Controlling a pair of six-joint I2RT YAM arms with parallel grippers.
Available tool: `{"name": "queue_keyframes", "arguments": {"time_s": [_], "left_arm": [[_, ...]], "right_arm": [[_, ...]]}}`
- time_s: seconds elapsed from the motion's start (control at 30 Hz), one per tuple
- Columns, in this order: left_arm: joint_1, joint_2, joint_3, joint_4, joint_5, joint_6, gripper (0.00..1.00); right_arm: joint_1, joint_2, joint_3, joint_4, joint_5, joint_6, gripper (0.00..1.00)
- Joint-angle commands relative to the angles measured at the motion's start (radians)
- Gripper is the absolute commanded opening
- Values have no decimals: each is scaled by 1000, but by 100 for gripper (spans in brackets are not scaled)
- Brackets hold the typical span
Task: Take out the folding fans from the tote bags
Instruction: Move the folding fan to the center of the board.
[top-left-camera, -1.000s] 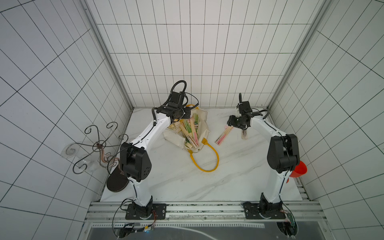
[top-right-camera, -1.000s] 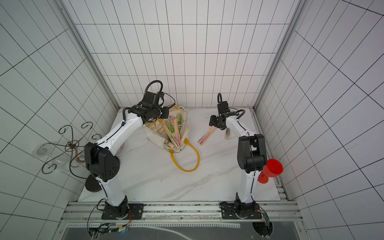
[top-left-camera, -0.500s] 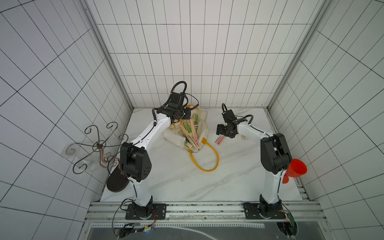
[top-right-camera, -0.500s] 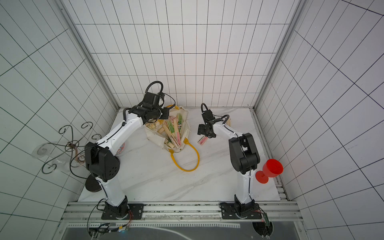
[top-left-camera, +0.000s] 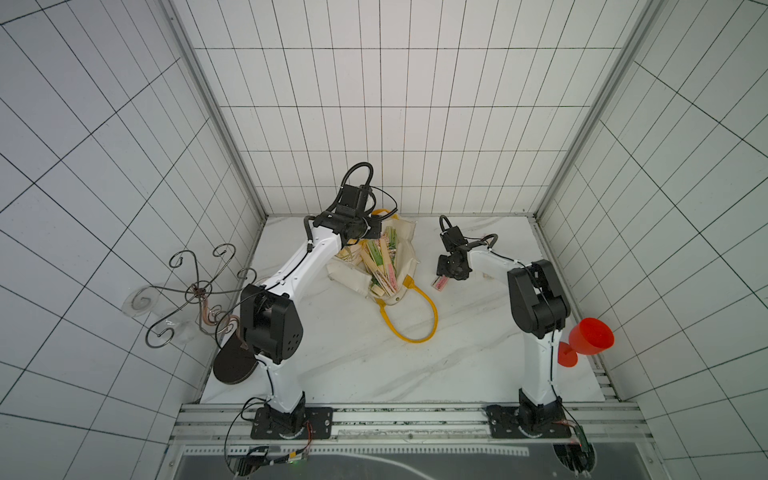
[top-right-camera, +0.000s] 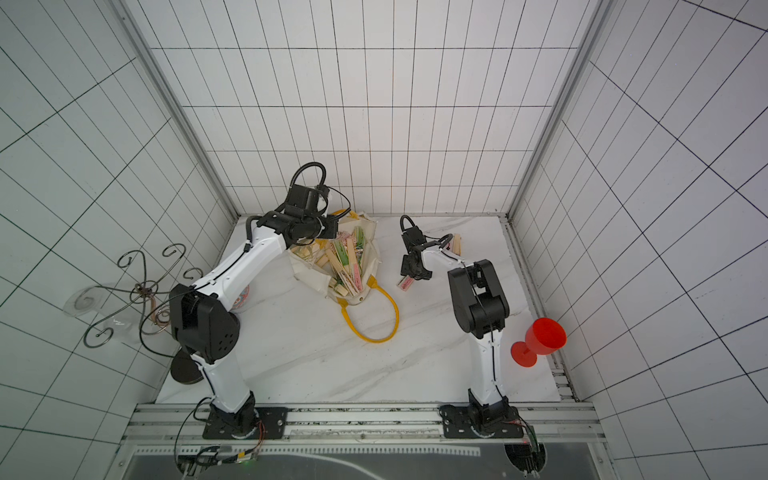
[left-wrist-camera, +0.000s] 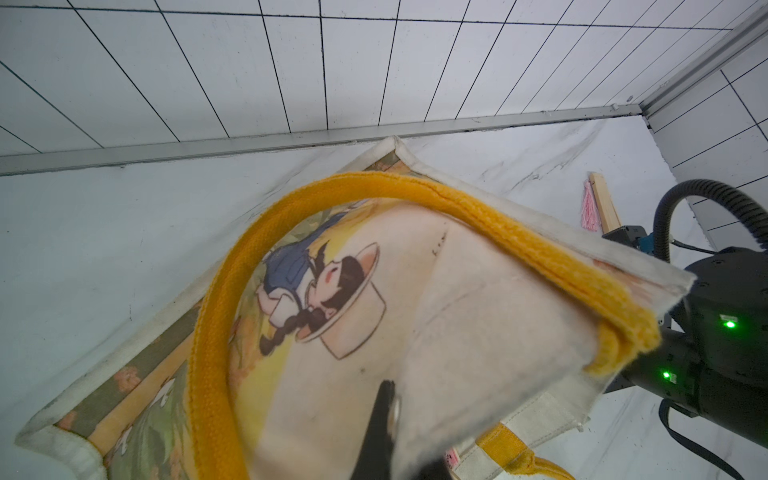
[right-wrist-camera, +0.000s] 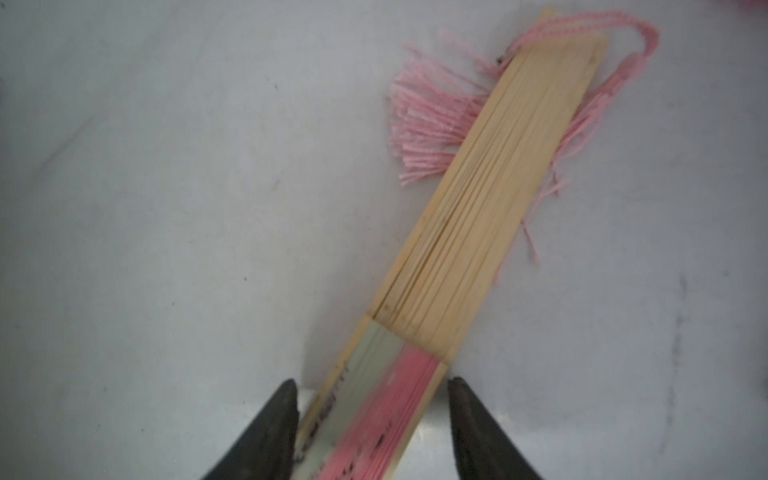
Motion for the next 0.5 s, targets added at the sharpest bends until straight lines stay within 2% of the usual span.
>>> {"name": "queue_keyframes", "arguments": {"time_s": [0.0, 0.03, 0.17, 0.37, 0.47], "left_arm": [[9, 18, -5, 9, 16, -1, 0], [11, 17, -5, 9, 16, 0, 0], [16, 18, -2, 9, 15, 1, 0], [19, 23, 3, 6, 12, 3, 0], [19, 25, 8, 1, 9, 3, 0]], "right_arm": [[-14, 91, 50, -23, -20, -36, 38], [-25, 103, 67, -31, -22, -53, 33], [-90, 134, 121, -46, -42, -132, 24], [-179, 180, 235, -87, 7, -284, 22], [-230, 210, 290, -113, -13, -326, 22]]}}
